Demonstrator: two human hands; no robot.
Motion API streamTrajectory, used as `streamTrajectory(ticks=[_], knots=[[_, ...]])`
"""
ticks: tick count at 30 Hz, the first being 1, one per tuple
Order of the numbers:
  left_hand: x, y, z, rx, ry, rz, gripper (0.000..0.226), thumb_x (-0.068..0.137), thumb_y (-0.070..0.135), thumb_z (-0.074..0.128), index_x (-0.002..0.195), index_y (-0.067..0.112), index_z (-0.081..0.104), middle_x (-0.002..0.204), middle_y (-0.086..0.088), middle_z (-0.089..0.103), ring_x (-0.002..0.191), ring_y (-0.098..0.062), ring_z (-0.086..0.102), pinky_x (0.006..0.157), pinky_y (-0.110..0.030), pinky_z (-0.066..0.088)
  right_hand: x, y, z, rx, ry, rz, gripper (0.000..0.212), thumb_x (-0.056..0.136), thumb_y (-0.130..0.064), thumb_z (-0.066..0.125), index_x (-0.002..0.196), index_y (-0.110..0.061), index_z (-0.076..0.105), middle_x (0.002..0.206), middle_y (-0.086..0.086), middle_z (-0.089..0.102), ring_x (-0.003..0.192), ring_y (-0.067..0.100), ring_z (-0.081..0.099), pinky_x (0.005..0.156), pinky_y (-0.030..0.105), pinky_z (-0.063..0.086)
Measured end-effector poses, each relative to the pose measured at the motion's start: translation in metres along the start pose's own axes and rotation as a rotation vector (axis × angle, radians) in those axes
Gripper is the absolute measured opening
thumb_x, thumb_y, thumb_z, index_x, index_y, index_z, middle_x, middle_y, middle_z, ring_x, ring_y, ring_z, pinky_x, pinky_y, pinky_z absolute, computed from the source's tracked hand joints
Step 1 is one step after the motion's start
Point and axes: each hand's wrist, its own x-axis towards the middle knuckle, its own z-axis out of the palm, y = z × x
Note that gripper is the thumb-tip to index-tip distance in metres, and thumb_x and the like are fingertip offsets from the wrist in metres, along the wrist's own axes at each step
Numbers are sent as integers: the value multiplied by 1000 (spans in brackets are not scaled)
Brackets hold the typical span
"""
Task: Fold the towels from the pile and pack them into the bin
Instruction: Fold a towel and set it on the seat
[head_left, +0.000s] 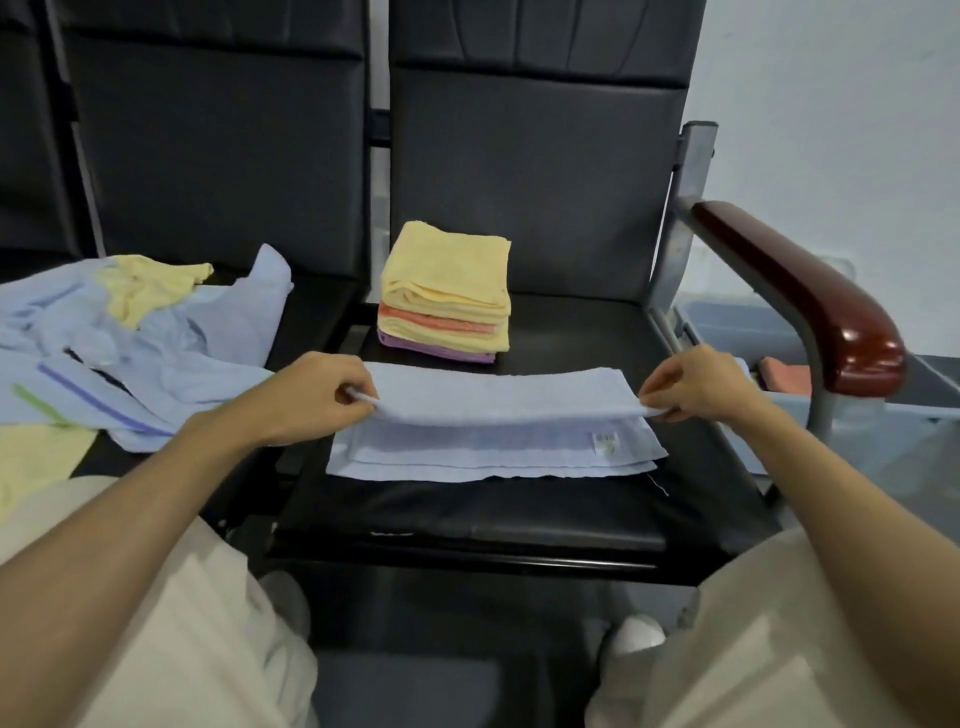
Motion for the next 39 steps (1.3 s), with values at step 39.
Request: streamTrajectory(ticks=[39], knots=[[14, -2, 35, -503, -10, -689, 9, 92, 16, 57, 87, 9, 59, 95, -9, 65, 79, -16, 61, 61, -24, 45, 18, -9, 54, -103, -162, 345, 18, 77, -15, 67, 77, -5, 52, 72, 10, 54, 61, 21, 51, 48, 25, 39]])
